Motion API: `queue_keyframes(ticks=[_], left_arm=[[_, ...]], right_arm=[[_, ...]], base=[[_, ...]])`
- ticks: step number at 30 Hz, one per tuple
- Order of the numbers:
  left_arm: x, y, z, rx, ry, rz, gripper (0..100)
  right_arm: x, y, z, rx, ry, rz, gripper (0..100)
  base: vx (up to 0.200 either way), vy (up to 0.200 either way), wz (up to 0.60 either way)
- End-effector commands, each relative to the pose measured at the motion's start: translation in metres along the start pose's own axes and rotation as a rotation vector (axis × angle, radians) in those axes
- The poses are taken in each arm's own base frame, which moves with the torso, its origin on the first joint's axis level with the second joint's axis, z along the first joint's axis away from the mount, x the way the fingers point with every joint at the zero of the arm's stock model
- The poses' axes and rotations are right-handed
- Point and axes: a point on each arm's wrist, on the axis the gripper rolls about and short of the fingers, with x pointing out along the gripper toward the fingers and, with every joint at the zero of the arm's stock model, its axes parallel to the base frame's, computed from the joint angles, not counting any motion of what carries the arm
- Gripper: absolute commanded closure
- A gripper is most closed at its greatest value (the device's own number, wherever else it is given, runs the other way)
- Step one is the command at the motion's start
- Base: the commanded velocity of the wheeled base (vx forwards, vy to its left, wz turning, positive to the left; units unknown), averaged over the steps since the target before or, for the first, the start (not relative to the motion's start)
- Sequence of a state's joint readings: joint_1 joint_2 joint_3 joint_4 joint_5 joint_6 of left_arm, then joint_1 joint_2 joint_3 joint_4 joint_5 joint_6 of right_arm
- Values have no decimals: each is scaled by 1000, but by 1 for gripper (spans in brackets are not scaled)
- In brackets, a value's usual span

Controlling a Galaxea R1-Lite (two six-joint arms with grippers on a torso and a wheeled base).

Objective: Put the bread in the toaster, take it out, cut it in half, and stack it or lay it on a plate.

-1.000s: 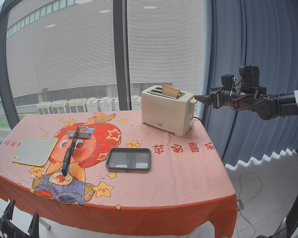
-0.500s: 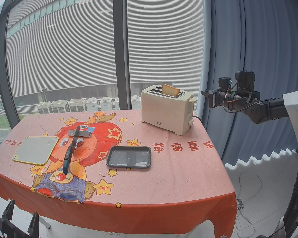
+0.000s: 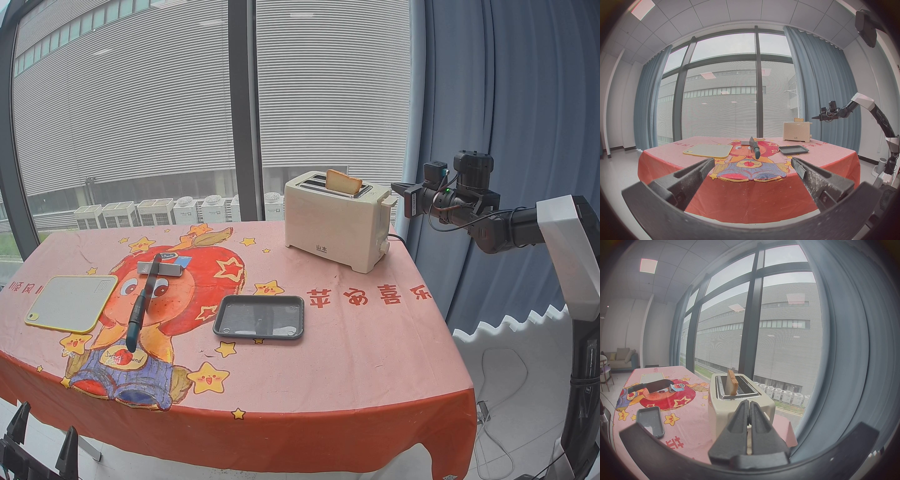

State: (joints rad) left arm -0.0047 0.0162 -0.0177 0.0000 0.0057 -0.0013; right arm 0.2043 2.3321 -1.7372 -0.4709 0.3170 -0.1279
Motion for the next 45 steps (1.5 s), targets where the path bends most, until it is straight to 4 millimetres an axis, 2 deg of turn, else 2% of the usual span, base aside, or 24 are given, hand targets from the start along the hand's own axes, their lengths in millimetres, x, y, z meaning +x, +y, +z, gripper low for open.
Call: queue_keyframes(ticks=[1, 32, 45], left_arm=[[0, 0, -5, 0, 5, 0, 0], [0, 0, -5, 0, 6, 0, 0], [0, 0, -5, 0, 6, 0, 0]], right_arm=[[11, -2, -19, 8, 28, 2, 100], [15, 0, -36, 20, 67, 9, 100], [12, 2, -55, 28, 93, 9, 100]], base=[[0, 0, 0], [0, 0, 0], [0, 0, 0]])
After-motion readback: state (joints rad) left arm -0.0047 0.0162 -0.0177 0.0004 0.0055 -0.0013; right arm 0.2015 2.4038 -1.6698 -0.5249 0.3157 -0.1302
